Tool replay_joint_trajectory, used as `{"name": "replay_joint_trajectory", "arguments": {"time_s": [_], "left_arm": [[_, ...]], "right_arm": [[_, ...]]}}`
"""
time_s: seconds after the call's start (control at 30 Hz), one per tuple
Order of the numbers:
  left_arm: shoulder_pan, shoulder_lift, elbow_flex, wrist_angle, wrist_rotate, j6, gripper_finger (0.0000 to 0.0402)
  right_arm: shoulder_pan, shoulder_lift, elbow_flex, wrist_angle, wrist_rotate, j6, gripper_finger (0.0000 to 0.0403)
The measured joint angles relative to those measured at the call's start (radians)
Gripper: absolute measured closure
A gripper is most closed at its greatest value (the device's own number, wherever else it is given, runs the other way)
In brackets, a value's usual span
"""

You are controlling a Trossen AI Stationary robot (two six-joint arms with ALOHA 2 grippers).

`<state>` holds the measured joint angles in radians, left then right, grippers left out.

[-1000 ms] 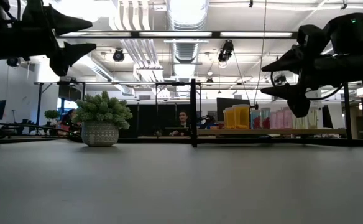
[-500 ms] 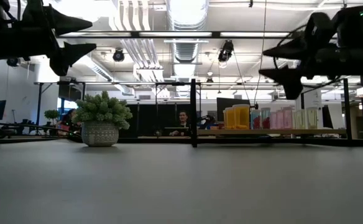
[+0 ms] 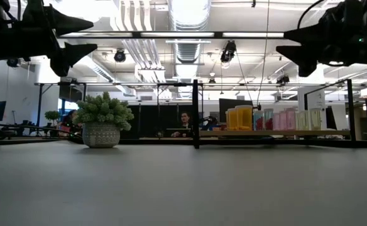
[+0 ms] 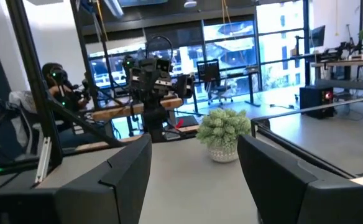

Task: Pick and place medicine bottles onto shelf by color
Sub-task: Return to Home Position

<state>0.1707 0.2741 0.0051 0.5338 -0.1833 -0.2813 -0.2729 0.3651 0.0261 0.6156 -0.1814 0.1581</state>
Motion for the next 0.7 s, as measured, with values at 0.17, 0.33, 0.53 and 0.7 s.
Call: {"name": "replay_joint_trajectory", "arguments": {"time_s": [0.17, 0.33, 0.53, 0.7], "left_arm": [[0.000, 0.000, 0.000, 0.000, 0.000, 0.000, 0.0100], [0.000, 0.000, 0.000, 0.000, 0.000, 0.000, 0.0100], [0.000, 0.000, 0.000, 0.000, 0.000, 0.000, 0.0100], [0.000, 0.000, 0.000, 0.000, 0.000, 0.000, 0.0100]], "right_arm": [[0.000, -0.113, 0.000, -0.131, 0.000, -0.040, 0.0174], [-0.001, -0.188, 0.000, -0.219, 0.000, -0.023, 0.0174], [-0.001, -0.262, 0.000, -0.274, 0.000, -0.017, 0.0174], [-0.005, -0.311, 0.000, -0.273, 0.000, -0.059, 0.0174]]}}
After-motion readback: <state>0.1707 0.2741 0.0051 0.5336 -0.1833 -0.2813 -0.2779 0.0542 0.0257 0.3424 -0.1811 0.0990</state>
